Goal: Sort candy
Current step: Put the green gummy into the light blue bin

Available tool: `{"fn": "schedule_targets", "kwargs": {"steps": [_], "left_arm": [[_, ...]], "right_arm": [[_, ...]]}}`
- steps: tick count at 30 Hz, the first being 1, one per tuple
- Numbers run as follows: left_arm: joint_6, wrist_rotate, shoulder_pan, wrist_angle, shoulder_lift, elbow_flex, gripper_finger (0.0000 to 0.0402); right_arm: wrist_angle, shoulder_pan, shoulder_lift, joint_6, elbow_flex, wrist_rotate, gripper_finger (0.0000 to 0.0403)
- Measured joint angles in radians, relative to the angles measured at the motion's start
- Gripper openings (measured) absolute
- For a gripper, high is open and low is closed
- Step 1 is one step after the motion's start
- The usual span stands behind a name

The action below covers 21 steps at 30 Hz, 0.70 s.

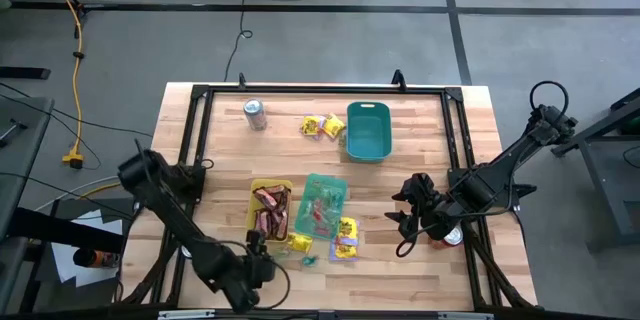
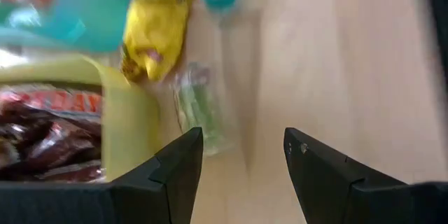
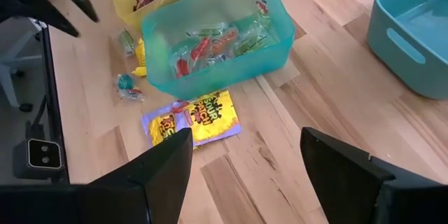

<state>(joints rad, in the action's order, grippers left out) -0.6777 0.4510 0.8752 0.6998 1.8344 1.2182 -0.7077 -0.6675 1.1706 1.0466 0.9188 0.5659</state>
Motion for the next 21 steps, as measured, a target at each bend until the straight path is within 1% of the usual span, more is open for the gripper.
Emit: {"fn": "schedule_targets", "kwargs": {"steps": [3, 10, 14, 16, 18, 21], "left_arm": [[0.0, 0.003, -0.015, 0.007, 0.048, -0.003, 0.0188], [-0.001, 0.005, -0.064, 0.01, 0.084, -0.01, 0.0188], [0.008, -0.027, -0.081, 0.01, 0.099, -0.01, 0.0185], [0.008, -0.061, -0.086, 0.011, 0.101, -0.01, 0.0175], [0.008, -0.08, -0.089, 0.006, 0.1, -0.01, 0.0156], [0.008, -0.1, -0.09, 0.007, 0.1, -0.01, 0.0107]], "right_arm": [[-0.005, 0.0, 0.0, 0.0, 0.0, 0.0, 0.0261], [-0.005, 0.0, 0.0, 0.027, 0.0, -0.001, 0.0261], [-0.005, 0.0, 0.0, 0.029, 0.0, -0.001, 0.0261], [-0.004, 0.0, 0.0, 0.03, 0.0, -0.001, 0.0261], [-0.004, 0.0, 0.0, 0.03, 0.0, -0.001, 0.0261], [-0.004, 0.0, 0.0, 0.03, 0.0, -0.001, 0.0261]]}}
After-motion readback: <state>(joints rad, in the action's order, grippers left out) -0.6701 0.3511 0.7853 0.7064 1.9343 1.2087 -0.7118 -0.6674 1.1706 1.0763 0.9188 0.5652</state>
